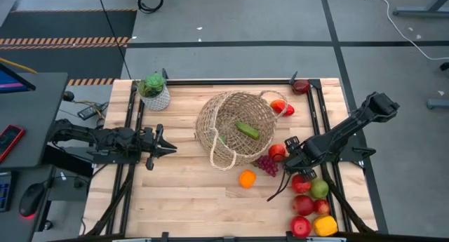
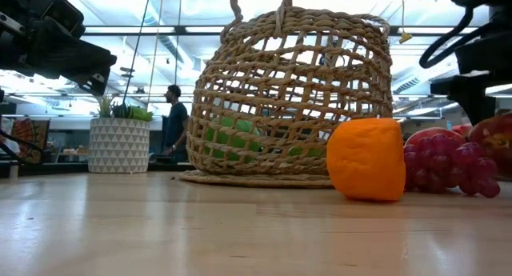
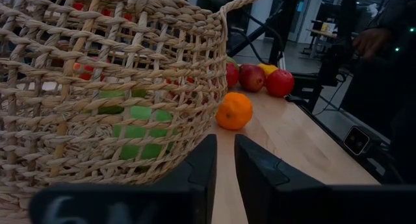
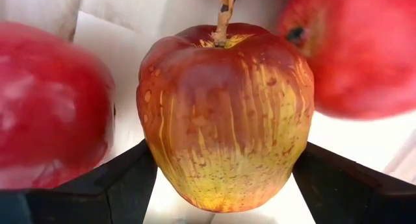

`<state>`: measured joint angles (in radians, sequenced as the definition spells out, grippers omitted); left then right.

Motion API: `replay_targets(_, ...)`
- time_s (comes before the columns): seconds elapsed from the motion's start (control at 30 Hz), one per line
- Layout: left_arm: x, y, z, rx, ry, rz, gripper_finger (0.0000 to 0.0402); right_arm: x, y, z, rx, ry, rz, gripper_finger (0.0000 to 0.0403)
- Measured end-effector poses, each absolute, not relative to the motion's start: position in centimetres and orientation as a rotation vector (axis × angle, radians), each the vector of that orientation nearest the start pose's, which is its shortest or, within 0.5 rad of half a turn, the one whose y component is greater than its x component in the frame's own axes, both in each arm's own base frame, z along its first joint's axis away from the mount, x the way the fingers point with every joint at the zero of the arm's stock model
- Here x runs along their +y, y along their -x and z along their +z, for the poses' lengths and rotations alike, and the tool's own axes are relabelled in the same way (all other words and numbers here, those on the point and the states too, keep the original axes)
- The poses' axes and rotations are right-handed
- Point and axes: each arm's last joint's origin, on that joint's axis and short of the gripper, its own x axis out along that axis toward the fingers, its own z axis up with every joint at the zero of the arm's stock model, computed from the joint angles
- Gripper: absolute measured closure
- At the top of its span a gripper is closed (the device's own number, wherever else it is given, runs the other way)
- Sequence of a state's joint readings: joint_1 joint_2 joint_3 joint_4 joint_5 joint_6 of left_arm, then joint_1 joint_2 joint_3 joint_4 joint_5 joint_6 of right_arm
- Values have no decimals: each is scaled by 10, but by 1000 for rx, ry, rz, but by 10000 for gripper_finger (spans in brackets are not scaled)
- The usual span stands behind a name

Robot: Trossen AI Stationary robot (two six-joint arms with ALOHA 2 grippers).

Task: Build produce basket
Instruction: Put the red apple into the woven basket

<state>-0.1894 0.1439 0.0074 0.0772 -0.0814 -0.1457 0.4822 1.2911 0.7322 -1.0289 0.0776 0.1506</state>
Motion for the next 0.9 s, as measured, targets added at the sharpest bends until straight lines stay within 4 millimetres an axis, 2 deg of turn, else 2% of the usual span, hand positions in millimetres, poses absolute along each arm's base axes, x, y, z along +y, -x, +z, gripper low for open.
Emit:
replay_targets(0.23,-18,-105,162,66,137,-103,343,82,-163,212,1479,276,184,73)
replay_targets(0.57,-18,-105,162,67,137,-103,345,90,-175,278,1214,199,308,72)
replay_targets(0.9,-18,-105,162,67,137,-103,338,93,-175,353,911,67,437,70)
